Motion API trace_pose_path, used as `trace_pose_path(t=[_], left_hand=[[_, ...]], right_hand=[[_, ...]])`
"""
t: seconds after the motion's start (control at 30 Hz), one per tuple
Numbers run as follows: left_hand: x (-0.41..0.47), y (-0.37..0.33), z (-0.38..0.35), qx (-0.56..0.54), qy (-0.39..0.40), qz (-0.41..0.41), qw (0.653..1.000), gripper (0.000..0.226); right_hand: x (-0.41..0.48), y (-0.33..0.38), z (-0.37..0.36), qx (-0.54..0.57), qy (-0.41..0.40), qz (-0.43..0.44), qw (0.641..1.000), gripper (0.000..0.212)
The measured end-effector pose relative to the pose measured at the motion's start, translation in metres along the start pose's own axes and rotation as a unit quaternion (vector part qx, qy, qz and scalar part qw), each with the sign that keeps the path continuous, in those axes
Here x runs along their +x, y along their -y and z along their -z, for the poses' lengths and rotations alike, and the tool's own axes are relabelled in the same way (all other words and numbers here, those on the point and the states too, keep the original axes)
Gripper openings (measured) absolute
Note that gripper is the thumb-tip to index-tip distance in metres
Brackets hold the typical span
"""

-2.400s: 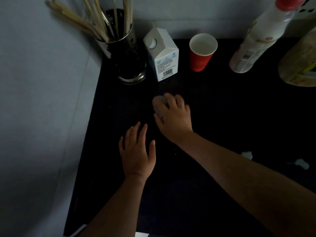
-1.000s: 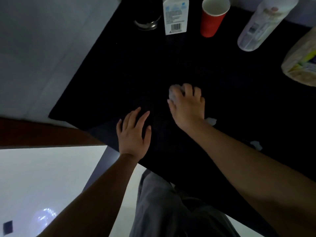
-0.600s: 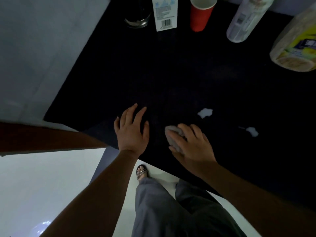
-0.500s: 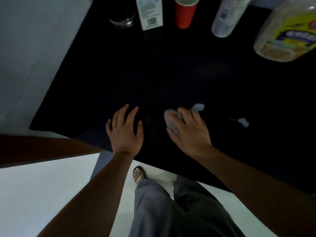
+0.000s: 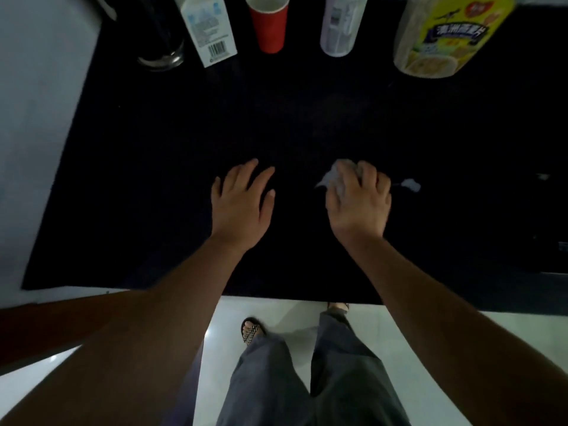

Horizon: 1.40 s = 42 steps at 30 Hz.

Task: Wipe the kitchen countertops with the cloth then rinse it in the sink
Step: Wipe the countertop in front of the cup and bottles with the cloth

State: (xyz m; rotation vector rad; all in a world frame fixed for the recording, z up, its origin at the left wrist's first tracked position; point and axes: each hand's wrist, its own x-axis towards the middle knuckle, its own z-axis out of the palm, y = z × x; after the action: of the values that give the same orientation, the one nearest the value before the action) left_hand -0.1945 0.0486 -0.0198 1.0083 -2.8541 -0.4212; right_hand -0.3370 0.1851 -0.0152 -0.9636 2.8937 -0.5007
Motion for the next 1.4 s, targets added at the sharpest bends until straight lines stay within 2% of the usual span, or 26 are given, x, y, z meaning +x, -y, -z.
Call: trace_pose_path(t=[0.03, 0.1, 0.2, 0.27, 0.4, 0.47, 0.53, 0.63, 0.7, 0.77, 0.87, 0.93, 1.0, 1.13, 1.27, 1.33, 1.4], left_hand=[[0.012, 0.001, -0.003, 0.001, 0.001, 0.036, 0.999, 0.046], [0.025, 0.003, -0.01, -0.002, -0.005, 0.098, 0.995, 0.049], [0.023, 0.003, -0.015, 0.013, -0.024, 0.099, 0.995, 0.05], [0.022, 0.004, -0.015, 0.01, -0.023, 0.096, 0.995, 0.05], [0.026, 0.004, -0.011, 0.008, -0.012, 0.106, 0.994, 0.052], [0.025, 0.003, -0.011, 0.007, -0.01, 0.109, 0.994, 0.053], [0.026, 0.004, -0.011, 0.006, -0.015, 0.11, 0.994, 0.053], [0.026, 0.002, -0.01, 0.013, -0.018, 0.116, 0.993, 0.051], [0.027, 0.001, -0.01, 0.013, -0.021, 0.12, 0.992, 0.051], [0.027, 0.001, -0.008, 0.009, -0.022, 0.123, 0.992, 0.05], [0.028, 0.0, -0.007, 0.004, -0.024, 0.127, 0.992, 0.05], [0.028, -0.001, -0.008, 0.003, -0.031, 0.128, 0.991, 0.049], [0.028, 0.0, -0.009, 0.006, -0.039, 0.127, 0.991, 0.048], [0.029, 0.001, -0.011, 0.016, -0.041, 0.129, 0.991, 0.048], [0.028, 0.003, -0.013, 0.016, -0.047, 0.128, 0.991, 0.049], [0.027, 0.004, -0.013, 0.009, -0.048, 0.125, 0.991, 0.048], [0.028, 0.003, -0.013, 0.0, -0.045, 0.126, 0.991, 0.047]], right_hand=[[0.019, 0.011, -0.005, 0.004, 0.003, -0.015, 1.0, 0.042], [0.032, 0.033, -0.016, 0.006, 0.001, 0.024, 1.0, 0.039], [0.004, 0.034, -0.021, -0.007, 0.012, 0.147, 0.989, 0.042], [-0.01, 0.013, -0.016, -0.008, 0.017, 0.175, 0.984, 0.043], [0.042, -0.008, -0.012, -0.021, 0.014, 0.087, 0.996, 0.044], [0.088, 0.01, -0.02, -0.013, -0.003, 0.026, 1.0, 0.045], [0.118, 0.036, -0.028, -0.01, -0.002, 0.027, 1.0, 0.045], [0.106, 0.054, -0.033, -0.012, 0.032, 0.161, 0.986, 0.044], [0.076, 0.039, -0.028, -0.001, 0.061, 0.251, 0.966, 0.043], [0.06, 0.009, -0.018, 0.007, 0.083, 0.282, 0.956, 0.045], [0.097, -0.017, -0.012, 0.005, 0.065, 0.229, 0.971, 0.045], [0.138, -0.001, -0.017, -0.015, 0.031, 0.153, 0.988, 0.046], [0.171, 0.037, -0.031, -0.001, 0.029, 0.123, 0.992, 0.047], [0.174, 0.089, -0.05, 0.029, 0.066, 0.211, 0.975, 0.048], [0.113, 0.043, -0.036, 0.048, 0.074, 0.324, 0.942, 0.044], [0.105, 0.008, -0.025, 0.067, 0.068, 0.333, 0.938, 0.041], [0.132, -0.006, -0.025, 0.046, 0.048, 0.291, 0.954, 0.041]])
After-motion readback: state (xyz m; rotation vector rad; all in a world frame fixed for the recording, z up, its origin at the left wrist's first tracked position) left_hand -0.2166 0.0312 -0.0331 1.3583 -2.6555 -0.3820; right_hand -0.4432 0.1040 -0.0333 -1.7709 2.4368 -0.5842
